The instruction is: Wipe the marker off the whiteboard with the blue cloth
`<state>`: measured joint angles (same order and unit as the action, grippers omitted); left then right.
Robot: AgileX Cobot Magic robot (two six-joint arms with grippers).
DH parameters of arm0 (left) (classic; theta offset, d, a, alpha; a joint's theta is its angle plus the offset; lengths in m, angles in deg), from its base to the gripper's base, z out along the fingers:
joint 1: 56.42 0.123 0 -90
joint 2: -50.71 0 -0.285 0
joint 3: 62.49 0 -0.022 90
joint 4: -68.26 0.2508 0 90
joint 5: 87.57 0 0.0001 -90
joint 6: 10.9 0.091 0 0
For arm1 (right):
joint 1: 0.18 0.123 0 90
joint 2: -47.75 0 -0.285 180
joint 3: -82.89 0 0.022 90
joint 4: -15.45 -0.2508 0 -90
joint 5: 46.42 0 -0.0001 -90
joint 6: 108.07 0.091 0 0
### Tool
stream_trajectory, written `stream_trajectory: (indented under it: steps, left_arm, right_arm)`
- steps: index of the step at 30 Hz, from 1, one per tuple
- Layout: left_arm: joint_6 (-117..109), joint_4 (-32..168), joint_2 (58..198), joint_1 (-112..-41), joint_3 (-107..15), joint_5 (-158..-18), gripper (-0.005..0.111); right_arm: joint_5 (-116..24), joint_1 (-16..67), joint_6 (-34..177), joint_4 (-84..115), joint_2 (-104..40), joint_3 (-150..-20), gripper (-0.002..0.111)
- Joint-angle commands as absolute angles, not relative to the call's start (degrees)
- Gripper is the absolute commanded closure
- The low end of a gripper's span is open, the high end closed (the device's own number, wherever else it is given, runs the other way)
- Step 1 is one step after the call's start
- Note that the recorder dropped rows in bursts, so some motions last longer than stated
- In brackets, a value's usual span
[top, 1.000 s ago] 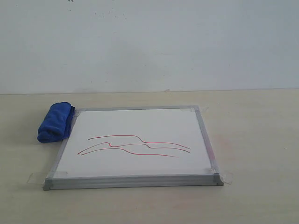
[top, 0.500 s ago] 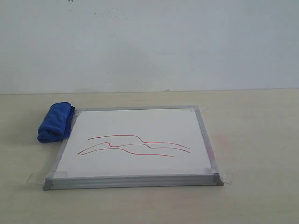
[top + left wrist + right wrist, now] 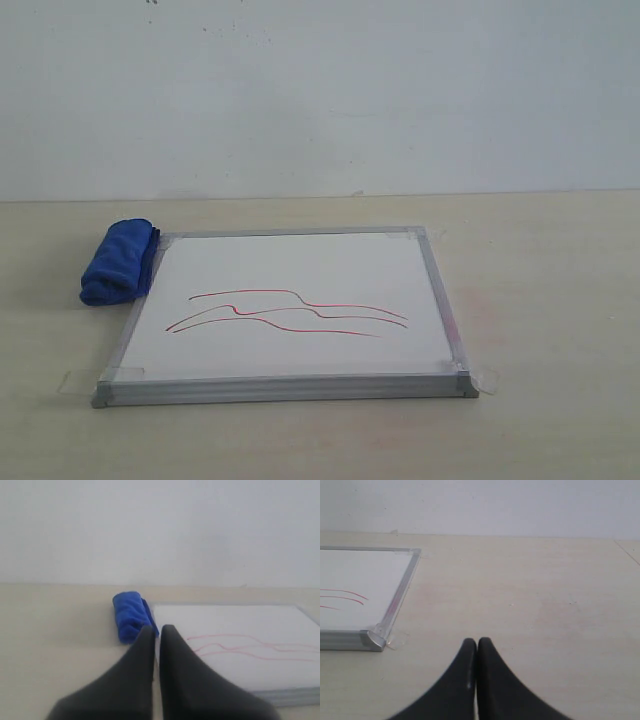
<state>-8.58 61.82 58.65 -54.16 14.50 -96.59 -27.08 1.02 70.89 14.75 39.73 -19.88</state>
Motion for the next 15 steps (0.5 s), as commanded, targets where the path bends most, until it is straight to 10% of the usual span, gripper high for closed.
stream_trajectory:
  steps: [1,15]
  left_arm:
    - [-8.3,62.1,58.5,-54.2,14.7,-89.1,0.103]
    - [-6.7,62.1,58.5,-54.2,9.7,-78.3,0.103]
  right_arm:
    - [-27.3,0.7,70.7,14.6,40.0,-19.9,0.108]
    - [-27.3,0.7,70.7,14.6,40.0,-19.9,0.108]
